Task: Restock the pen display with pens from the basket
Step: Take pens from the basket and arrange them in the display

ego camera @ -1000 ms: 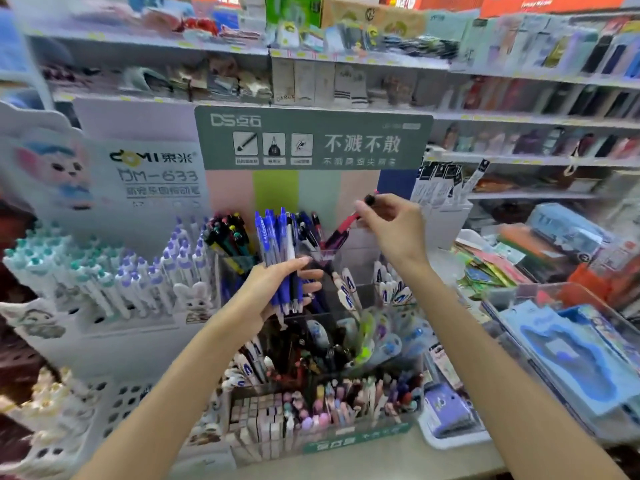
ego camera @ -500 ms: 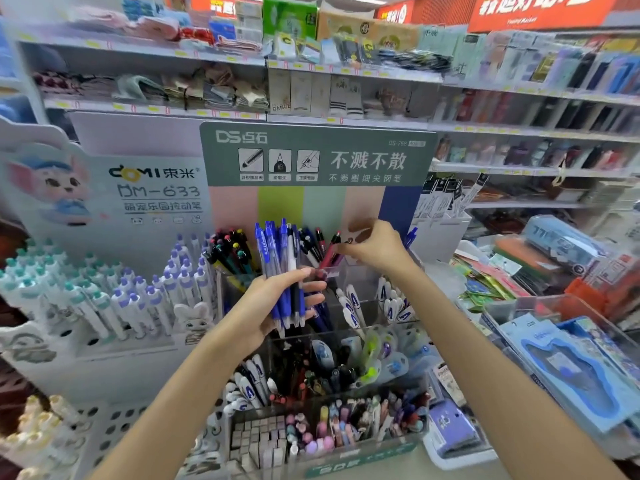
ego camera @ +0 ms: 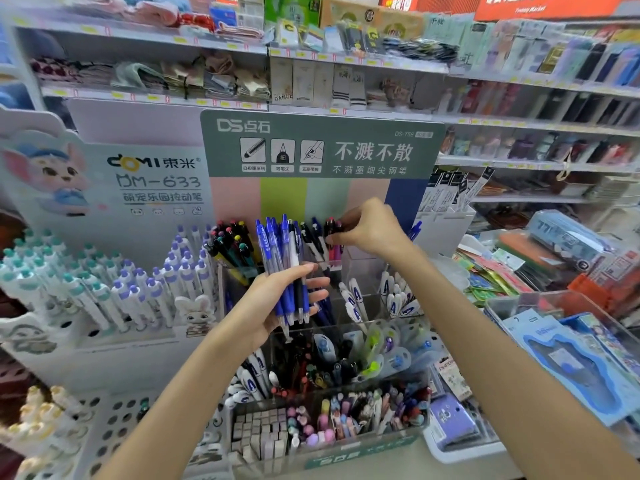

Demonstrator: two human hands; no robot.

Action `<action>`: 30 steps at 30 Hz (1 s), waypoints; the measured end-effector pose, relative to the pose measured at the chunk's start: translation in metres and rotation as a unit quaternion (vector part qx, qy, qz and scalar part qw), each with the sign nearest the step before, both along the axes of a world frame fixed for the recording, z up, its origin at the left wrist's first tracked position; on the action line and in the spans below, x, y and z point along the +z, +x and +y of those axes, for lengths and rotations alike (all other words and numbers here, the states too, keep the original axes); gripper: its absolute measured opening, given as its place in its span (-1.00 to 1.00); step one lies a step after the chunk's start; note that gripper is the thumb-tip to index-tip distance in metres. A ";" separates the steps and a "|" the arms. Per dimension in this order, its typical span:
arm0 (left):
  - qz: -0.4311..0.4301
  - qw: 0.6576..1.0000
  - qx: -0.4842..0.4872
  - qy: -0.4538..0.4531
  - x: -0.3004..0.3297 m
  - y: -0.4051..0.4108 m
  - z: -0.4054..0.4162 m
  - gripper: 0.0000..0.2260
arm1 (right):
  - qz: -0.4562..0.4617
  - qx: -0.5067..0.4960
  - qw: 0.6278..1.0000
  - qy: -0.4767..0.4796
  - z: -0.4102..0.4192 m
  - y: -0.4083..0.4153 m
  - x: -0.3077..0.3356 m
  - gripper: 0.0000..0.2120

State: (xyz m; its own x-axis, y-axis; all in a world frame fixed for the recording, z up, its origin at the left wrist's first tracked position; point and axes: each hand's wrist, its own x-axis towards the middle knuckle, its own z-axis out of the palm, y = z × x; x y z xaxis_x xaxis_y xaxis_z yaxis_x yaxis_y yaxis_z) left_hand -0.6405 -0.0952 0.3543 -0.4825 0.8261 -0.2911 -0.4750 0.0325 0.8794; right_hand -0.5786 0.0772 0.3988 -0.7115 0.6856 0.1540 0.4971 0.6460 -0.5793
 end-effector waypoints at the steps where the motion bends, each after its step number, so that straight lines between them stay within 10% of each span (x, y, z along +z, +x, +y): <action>1: 0.001 1.000 -0.001 0.000 0.000 0.001 0.000 -0.79 | -0.023 0.001 1.000 0.012 -0.001 -0.002 0.001 -0.69; 30: -0.004 0.992 -0.109 0.071 -0.003 0.033 0.020 -0.65 | 0.170 0.150 0.911 -0.344 -0.011 0.054 0.004 -0.93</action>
State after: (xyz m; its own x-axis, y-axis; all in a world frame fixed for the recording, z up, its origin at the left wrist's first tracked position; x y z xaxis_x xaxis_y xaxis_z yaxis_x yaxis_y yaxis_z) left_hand -0.6076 -0.0757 0.3513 -0.2867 0.9432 -0.1677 -0.4769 0.0113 0.8789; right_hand -0.5244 0.0657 0.4024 -0.8737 0.4864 0.0082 0.0737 0.1491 -0.9861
